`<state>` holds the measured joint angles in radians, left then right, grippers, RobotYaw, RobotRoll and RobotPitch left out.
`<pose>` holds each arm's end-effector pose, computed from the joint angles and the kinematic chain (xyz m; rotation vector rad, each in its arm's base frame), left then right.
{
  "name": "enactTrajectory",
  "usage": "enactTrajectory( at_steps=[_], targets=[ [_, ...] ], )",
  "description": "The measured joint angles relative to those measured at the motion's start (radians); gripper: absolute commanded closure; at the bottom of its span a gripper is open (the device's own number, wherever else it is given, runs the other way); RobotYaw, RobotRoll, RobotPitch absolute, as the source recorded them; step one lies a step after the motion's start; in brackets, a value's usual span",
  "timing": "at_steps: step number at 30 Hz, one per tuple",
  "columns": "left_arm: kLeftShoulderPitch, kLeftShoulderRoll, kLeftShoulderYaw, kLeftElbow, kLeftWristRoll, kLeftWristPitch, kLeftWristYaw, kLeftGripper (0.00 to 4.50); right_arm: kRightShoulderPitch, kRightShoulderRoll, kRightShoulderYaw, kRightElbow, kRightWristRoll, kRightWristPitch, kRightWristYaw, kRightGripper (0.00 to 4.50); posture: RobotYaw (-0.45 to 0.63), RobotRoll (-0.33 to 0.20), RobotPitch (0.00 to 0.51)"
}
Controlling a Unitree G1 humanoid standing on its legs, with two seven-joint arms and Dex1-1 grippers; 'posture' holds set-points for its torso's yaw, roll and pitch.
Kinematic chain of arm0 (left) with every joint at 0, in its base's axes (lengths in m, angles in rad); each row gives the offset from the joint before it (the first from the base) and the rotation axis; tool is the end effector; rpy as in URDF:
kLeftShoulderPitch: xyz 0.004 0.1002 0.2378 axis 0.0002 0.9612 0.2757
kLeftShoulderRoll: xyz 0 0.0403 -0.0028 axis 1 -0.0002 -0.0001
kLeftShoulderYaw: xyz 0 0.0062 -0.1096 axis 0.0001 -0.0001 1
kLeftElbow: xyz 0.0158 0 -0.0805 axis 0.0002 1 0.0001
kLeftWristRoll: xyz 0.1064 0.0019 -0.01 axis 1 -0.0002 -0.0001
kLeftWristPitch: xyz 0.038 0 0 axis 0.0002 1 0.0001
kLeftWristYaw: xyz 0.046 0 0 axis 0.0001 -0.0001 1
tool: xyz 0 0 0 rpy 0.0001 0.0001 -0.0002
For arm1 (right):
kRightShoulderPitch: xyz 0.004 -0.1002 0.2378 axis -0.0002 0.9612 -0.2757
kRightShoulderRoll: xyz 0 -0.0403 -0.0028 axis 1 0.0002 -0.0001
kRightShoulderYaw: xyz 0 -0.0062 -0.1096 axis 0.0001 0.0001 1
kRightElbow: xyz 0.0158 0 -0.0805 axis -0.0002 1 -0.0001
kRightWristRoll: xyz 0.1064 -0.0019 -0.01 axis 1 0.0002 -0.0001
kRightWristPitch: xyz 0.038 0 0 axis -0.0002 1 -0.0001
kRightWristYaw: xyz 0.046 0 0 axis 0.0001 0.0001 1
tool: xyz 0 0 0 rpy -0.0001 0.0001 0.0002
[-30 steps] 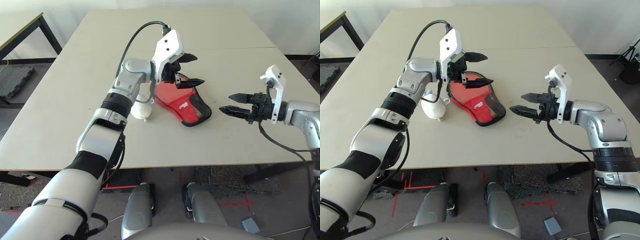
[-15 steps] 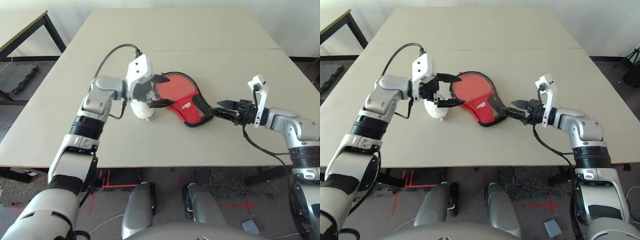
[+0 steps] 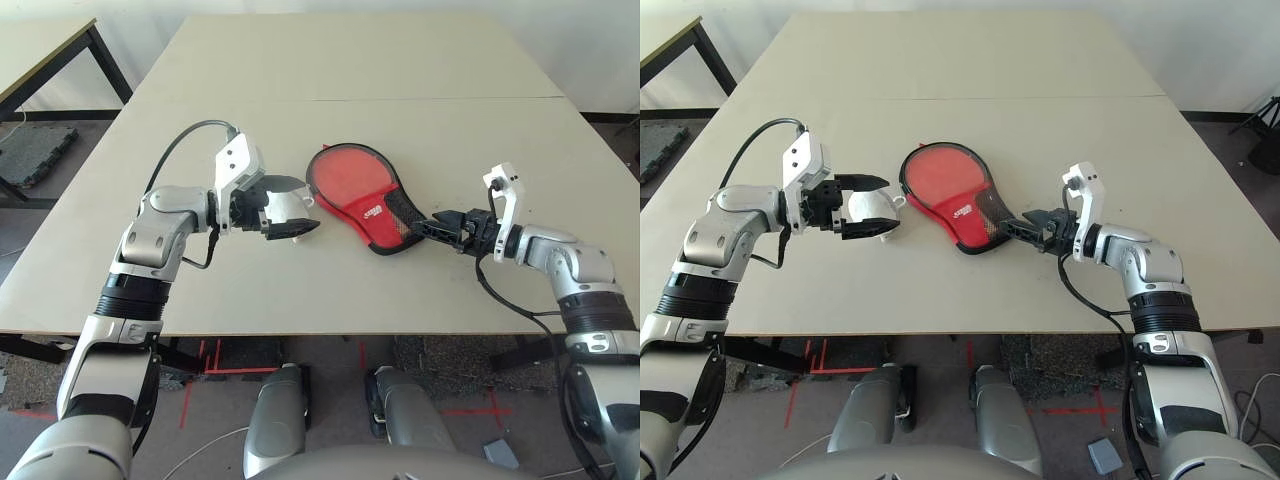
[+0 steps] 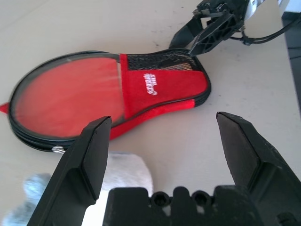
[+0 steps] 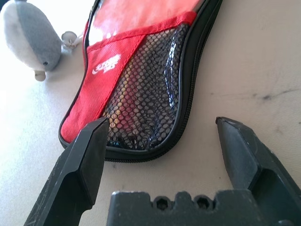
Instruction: Store the ping-pong paddle in its case and zip it.
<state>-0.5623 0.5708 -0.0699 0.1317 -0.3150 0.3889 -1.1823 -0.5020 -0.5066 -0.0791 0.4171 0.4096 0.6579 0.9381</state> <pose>0.3028 0.2219 0.1638 0.2562 0.1437 -1.2110 0.2946 -0.2606 0.0938 0.2417 0.4655 0.7808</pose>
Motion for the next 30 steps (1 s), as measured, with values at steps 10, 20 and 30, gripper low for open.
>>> enactTrajectory(
  at_steps=[10, 20, 30],
  targets=[
    [0.022, 0.0, 0.011, -0.023, -0.004, 0.008, 0.025, 0.0, -0.003, 0.044, -0.01, 0.013, -0.004, -0.002, -0.012, 0.02, 0.18, 0.0, 0.128],
    [0.023, 0.0, 0.011, -0.034, -0.004, 0.01, 0.025, 0.0, -0.01, 0.068, -0.005, -0.003, -0.004, 0.025, -0.014, 0.02, 0.18, 0.0, 0.126],
    [0.028, -0.004, 0.006, -0.035, -0.002, 0.0, 0.026, 0.0, 0.005, 0.085, 0.023, -0.064, -0.002, 0.065, -0.014, 0.39, 0.18, 0.0, 0.123]
  ],
)
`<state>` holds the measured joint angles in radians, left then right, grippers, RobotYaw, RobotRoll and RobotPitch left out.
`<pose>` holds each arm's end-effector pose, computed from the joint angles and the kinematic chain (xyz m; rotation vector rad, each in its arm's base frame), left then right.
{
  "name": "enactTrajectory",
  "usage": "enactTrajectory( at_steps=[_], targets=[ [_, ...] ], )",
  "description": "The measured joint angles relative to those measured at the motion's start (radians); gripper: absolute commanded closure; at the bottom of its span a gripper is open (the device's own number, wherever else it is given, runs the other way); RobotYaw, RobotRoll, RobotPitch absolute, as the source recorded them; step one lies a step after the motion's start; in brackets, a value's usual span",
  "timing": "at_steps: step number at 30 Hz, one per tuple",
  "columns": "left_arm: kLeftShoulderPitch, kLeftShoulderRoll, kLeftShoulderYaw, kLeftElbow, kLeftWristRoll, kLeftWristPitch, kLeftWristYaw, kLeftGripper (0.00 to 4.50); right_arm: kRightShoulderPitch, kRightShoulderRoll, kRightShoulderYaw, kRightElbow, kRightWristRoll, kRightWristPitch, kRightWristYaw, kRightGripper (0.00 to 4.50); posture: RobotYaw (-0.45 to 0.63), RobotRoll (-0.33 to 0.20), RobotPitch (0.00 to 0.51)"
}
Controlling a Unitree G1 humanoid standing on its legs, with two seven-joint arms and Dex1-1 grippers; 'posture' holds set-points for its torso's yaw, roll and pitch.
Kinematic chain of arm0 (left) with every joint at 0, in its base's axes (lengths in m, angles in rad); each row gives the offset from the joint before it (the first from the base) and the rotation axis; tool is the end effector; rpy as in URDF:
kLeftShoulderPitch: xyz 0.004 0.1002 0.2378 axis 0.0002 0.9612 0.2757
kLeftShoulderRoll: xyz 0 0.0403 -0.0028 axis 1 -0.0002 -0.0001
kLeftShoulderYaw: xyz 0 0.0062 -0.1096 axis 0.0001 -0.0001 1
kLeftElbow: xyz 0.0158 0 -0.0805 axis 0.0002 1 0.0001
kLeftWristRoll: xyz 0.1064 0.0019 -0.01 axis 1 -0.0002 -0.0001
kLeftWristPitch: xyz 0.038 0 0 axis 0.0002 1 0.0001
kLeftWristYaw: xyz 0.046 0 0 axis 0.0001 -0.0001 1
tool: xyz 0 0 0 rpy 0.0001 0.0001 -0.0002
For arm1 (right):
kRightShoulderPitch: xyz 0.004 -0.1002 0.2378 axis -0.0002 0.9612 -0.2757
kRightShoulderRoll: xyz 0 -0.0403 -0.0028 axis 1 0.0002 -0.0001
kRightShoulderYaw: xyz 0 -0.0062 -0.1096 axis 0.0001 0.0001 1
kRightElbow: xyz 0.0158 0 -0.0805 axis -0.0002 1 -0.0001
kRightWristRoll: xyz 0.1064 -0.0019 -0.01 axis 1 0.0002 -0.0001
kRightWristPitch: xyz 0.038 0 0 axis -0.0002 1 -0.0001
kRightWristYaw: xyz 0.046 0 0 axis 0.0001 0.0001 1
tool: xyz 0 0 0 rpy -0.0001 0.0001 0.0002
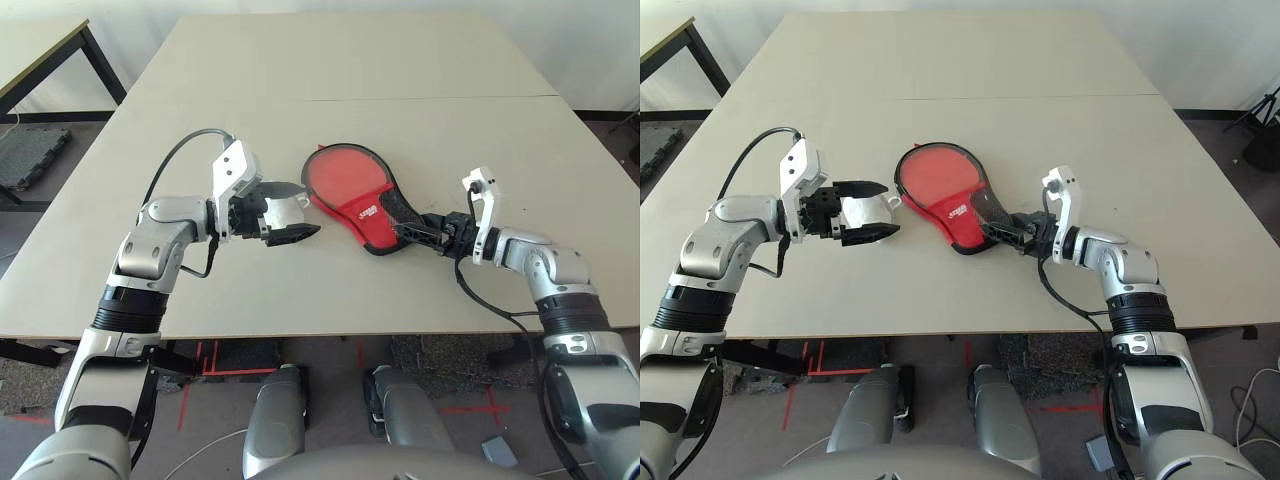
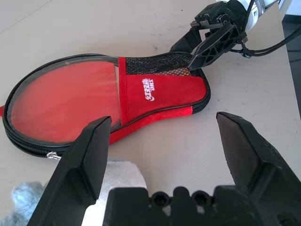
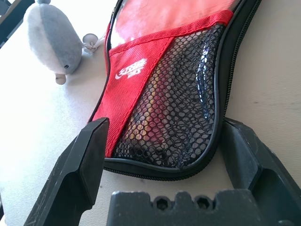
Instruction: Store the ping-pong paddle in its case and zip it.
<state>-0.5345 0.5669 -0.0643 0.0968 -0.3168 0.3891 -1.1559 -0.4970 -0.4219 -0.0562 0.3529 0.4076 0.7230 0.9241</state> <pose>0.2981 0.2207 0.1613 0.2569 0.1322 -1.1937 0.2961 -0.2310 0.0879 0.2876 0.4872 0.8571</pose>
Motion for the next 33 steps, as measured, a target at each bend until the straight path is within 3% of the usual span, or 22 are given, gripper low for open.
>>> enactTrajectory(
  at_steps=[2, 8, 12, 33],
  targets=[
    [0.0, 0.0, -0.004, 0.0, 0.0, -0.004, 0.0, 0.0, 0.0, 0.004, 0.0, 0.0, 0.0, 0.012, -0.002, 0.87, 0.18, 0.0, 0.125],
    [-0.001, 0.0, -0.01, 0.0, 0.0, -0.009, 0.0, 0.0, 0.007, 0.019, 0.0, 0.003, 0.001, 0.04, -0.009, 3.18, 0.17, 0.0, 0.129],
    [-0.002, 0.0, -0.014, 0.001, 0.0, -0.01, -0.001, 0.0, 0.008, 0.022, 0.006, -0.004, 0.009, 0.048, -0.005, 4.47, 0.17, 0.0, 0.131],
    [-0.005, 0.005, -0.023, 0.003, 0.001, -0.011, -0.002, 0.0, 0.072, -0.033, 0.012, -0.063, 0.026, 0.058, 0.001, 4.47, 0.16, 0.0, 0.141]
  ],
)
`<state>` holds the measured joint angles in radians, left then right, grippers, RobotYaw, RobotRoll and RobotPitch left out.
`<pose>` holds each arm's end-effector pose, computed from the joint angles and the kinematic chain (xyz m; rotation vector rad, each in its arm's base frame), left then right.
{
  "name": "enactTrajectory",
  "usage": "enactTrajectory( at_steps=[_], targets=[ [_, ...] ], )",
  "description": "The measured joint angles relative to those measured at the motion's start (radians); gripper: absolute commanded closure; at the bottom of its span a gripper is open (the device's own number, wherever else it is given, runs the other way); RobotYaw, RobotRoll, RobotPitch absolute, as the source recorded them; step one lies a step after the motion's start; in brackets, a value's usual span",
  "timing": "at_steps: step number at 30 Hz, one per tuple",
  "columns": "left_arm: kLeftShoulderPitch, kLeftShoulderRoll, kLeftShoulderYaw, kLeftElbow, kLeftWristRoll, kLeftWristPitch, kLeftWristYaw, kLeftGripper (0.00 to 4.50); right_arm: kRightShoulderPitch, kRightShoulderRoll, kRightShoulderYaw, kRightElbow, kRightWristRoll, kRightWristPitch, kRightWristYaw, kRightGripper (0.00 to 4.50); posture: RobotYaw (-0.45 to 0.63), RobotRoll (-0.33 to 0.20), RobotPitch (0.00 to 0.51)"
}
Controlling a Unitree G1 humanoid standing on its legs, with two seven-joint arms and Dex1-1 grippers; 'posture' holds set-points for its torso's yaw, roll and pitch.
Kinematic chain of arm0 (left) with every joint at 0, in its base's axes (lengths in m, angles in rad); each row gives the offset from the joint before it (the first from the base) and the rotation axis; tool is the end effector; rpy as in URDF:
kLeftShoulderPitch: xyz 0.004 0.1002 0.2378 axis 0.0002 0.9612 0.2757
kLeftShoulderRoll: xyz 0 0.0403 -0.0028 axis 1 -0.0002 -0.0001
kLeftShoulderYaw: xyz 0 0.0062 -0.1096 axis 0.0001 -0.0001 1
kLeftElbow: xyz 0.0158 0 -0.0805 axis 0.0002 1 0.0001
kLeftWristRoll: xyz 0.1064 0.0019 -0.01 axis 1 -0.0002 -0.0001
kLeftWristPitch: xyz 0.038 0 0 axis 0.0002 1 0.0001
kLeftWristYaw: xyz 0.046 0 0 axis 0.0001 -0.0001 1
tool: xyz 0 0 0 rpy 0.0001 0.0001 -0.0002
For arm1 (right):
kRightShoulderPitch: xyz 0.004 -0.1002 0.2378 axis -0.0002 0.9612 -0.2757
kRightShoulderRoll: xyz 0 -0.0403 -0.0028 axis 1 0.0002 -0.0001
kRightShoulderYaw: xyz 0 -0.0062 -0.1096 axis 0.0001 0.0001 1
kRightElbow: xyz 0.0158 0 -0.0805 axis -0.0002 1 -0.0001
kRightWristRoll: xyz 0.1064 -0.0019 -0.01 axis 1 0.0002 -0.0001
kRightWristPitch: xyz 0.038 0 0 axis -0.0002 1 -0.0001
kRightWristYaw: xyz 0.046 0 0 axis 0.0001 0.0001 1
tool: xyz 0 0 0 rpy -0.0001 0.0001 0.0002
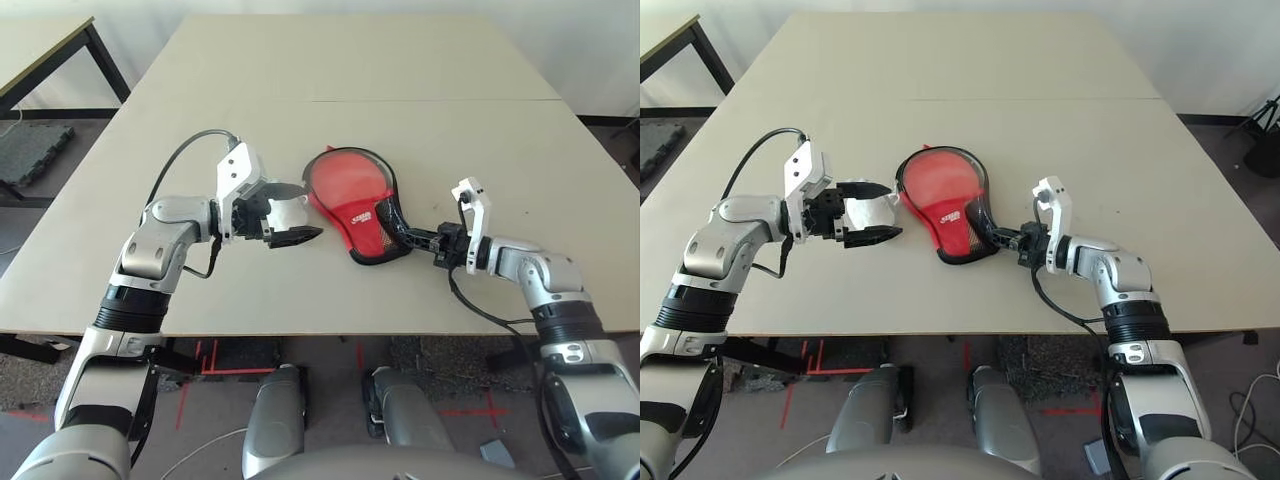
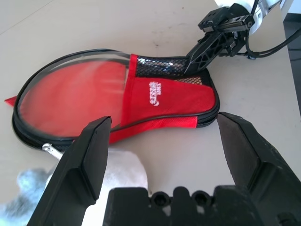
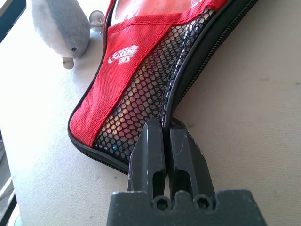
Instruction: Store the ping-pong paddle in its case and zip it.
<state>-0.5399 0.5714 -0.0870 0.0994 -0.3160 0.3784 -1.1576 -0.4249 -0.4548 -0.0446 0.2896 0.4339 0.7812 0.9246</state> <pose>0.2990 0.2176 0.1610 0.2731 0.1372 -1.2110 0.2816 -0.2379 0.0797 0.3048 0.5575 0.8515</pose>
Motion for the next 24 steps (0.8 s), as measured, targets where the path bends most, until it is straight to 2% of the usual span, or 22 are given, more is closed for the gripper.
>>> enactTrajectory(
  at_steps=[20, 24],
  targets=[
    [-0.021, -0.007, -0.023, 0.036, 0.002, -0.016, -0.001, 0.0, 0.18, -0.144, -0.055, -0.18, 0.129, 0.112, 0.012, 4.47, 0.12, 0.0, 0.147],
    [-0.026, -0.01, -0.033, 0.041, 0.002, -0.025, -0.003, 0.0, 0.251, -0.2, -0.084, -0.225, 0.173, 0.141, 0.031, 4.47, 0.12, 0.0, 0.144]
  ],
)
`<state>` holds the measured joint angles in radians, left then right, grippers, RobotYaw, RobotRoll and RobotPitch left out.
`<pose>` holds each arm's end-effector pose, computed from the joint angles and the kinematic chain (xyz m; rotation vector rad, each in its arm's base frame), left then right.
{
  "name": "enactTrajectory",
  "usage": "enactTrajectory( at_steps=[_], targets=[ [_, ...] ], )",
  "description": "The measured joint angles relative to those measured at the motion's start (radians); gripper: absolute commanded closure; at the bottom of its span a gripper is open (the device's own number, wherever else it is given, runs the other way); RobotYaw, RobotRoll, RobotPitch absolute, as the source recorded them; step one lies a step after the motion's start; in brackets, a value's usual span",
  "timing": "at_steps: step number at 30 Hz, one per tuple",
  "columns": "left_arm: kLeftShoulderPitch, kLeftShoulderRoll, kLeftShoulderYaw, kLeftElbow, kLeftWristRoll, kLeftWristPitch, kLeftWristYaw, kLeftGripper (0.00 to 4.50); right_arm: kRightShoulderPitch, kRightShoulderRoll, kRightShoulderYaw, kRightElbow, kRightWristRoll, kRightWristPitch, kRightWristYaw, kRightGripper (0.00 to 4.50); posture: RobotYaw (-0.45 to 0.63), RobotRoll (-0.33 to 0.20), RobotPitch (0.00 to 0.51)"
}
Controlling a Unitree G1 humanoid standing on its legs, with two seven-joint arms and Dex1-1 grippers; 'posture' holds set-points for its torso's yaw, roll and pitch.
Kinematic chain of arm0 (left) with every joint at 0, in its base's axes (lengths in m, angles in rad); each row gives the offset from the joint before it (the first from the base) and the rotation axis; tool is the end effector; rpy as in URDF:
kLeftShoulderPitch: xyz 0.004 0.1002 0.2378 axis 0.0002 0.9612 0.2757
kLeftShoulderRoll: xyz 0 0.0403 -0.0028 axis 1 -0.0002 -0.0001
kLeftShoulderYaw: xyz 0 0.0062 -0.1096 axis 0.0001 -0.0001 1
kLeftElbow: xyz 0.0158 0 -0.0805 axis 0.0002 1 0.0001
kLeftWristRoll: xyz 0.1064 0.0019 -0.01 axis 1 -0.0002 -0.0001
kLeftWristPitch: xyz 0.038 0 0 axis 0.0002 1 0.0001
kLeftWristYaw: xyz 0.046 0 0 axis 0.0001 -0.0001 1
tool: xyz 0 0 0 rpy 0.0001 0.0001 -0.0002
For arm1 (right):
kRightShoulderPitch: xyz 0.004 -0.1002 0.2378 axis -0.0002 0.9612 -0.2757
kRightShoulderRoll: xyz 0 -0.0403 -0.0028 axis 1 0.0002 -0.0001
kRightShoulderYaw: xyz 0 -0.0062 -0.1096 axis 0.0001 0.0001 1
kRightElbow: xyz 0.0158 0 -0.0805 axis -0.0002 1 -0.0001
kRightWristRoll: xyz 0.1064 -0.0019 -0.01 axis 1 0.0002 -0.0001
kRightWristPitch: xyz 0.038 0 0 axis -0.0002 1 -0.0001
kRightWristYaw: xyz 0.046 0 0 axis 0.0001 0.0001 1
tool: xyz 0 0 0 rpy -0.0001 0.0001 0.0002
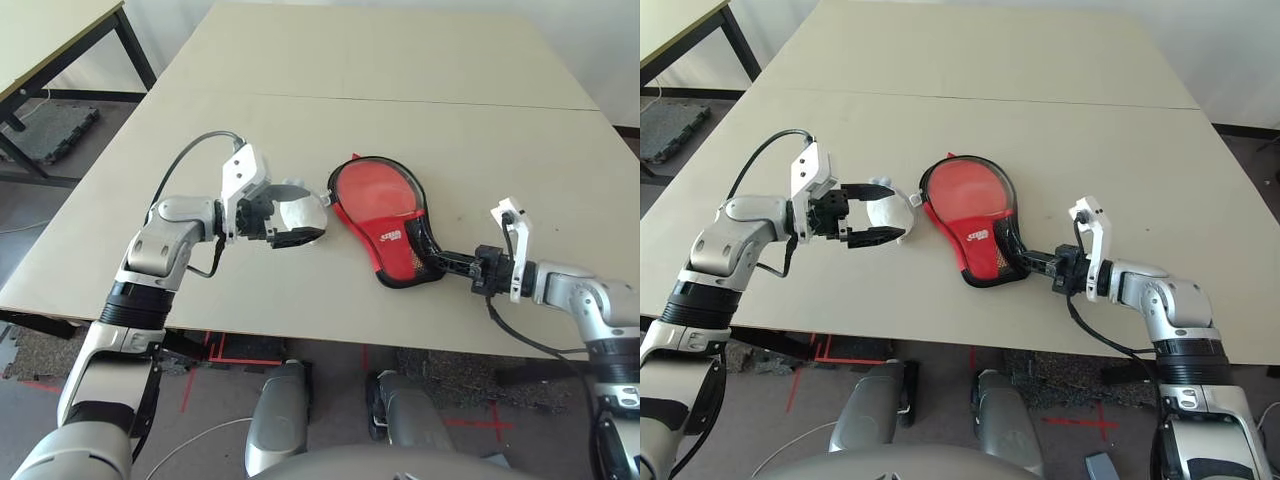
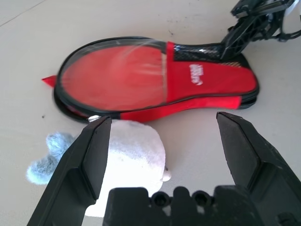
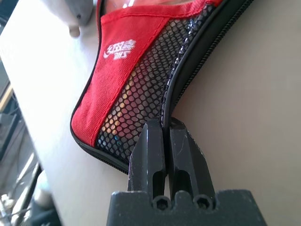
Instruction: Store the ping-pong paddle in its case and zip it.
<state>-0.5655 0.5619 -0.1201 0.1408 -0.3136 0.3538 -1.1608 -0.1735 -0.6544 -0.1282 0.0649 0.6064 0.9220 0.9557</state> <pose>0.3043 0.2119 0.1585 0.2783 0.1429 -1.2331 0.2276 -0.2863 0.0845 0.3598 0.6603 0.8089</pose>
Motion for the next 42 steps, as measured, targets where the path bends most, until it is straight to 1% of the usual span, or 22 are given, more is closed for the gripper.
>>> enactTrajectory(
  at_steps=[8, 21, 23, 36, 39, 42],
  targets=[
    [-0.006, -0.008, -0.009, 0.034, 0.001, -0.018, -0.005, 0.0, 0.148, -0.081, -0.056, -0.084, 0.084, 0.054, 0.034, 4.47, 0.11, 0.0, 0.14],
    [-0.018, -0.018, -0.018, 0.074, 0.005, -0.049, -0.017, 0.0, 0.289, -0.127, -0.111, -0.154, 0.167, 0.085, 0.038, 4.47, 0.09, 0.0, 0.137],
    [-0.02, -0.019, -0.018, 0.075, 0.007, -0.054, -0.021, 0.0, 0.314, -0.149, -0.112, -0.159, 0.174, 0.086, 0.052, 4.47, 0.09, 0.0, 0.138],
    [-0.028, -0.023, -0.018, 0.099, 0.019, -0.066, -0.025, 0.0, 0.358, -0.231, -0.112, -0.131, 0.174, 0.078, 0.121, 4.47, 0.09, 0.0, 0.131],
    [-0.032, -0.023, -0.018, 0.103, 0.02, -0.066, -0.025, 0.0, 0.357, -0.236, -0.107, -0.122, 0.167, 0.064, 0.133, 4.47, 0.09, 0.0, 0.133],
    [-0.036, -0.023, -0.018, 0.103, 0.021, -0.067, -0.025, 0.0, 0.351, -0.259, -0.096, -0.121, 0.147, 0.038, 0.143, 3.79, 0.09, 0.0, 0.133]
  ],
)
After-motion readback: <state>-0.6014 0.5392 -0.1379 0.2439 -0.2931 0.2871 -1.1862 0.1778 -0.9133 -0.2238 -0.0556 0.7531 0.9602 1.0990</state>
